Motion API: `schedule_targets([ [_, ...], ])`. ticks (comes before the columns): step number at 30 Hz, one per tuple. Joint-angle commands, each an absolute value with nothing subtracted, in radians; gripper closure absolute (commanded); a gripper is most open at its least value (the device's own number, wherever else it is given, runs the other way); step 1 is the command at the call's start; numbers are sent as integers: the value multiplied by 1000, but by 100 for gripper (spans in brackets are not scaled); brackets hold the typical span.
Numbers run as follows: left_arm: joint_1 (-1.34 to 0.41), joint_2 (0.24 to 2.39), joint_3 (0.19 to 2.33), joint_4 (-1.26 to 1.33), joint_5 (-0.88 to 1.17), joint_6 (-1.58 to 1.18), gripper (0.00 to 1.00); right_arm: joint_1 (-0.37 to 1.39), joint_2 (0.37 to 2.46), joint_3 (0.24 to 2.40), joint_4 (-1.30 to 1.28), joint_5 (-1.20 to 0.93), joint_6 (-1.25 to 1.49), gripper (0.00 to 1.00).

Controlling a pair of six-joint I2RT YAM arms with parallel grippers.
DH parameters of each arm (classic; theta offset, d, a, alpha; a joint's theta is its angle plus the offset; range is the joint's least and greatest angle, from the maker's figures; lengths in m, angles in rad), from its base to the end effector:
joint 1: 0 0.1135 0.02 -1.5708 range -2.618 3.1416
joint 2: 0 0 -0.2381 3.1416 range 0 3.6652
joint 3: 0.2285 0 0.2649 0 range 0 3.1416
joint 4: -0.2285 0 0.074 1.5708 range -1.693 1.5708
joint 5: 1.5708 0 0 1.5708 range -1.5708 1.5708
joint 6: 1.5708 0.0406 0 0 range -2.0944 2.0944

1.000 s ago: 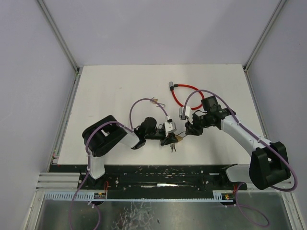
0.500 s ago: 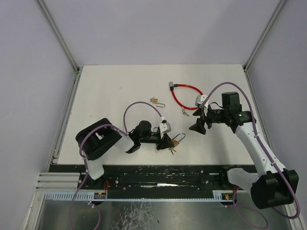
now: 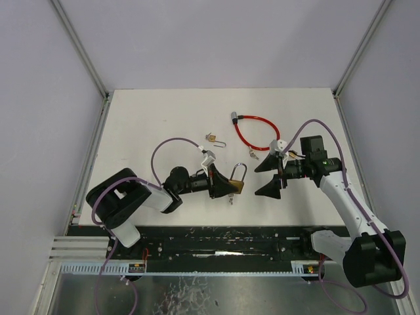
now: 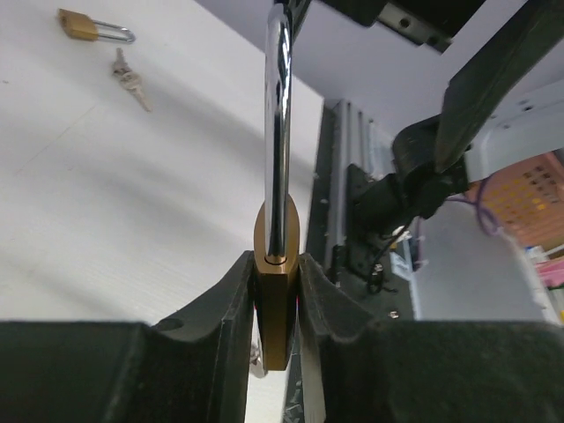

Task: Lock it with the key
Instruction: Lock the lock.

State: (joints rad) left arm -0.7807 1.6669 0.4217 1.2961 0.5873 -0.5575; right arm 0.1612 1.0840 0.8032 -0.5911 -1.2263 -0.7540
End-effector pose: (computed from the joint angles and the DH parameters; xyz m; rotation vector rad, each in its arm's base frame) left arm 0.1901 -0.2200 0.1307 0.7065 1.5835 -1.4704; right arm 0.2205 0.0746 0.2429 -1.2905 1.5057 1.0882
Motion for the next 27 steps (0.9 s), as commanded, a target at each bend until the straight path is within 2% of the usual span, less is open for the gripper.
schedule_targets([
  [1, -777, 1643, 431, 1575, 601, -748, 100, 177, 1103, 799, -533, -1363, -672, 1],
  [5, -781, 1645, 442, 1584, 627, -770, 100, 201, 1110, 758, -323, -1380, -372, 1],
  [9, -792, 1638, 448, 1585, 626, -765, 100, 222, 1092, 612, 316, -1332, 217, 0],
  [13, -805, 1650, 458, 1585, 615, -765, 100, 237, 1115, 541, 672, -1263, 543, 1],
  [20, -816, 1684, 487, 1591, 586, -795, 100, 329, 1165, 512, 805, -1180, 705, 1],
  [25, -819, 1687, 489, 1594, 550, -811, 100, 345, 1180, 509, 839, -1153, 758, 11],
  [27, -819, 1686, 487, 1594, 538, -813, 100, 345, 1177, 506, 838, -1129, 776, 21],
])
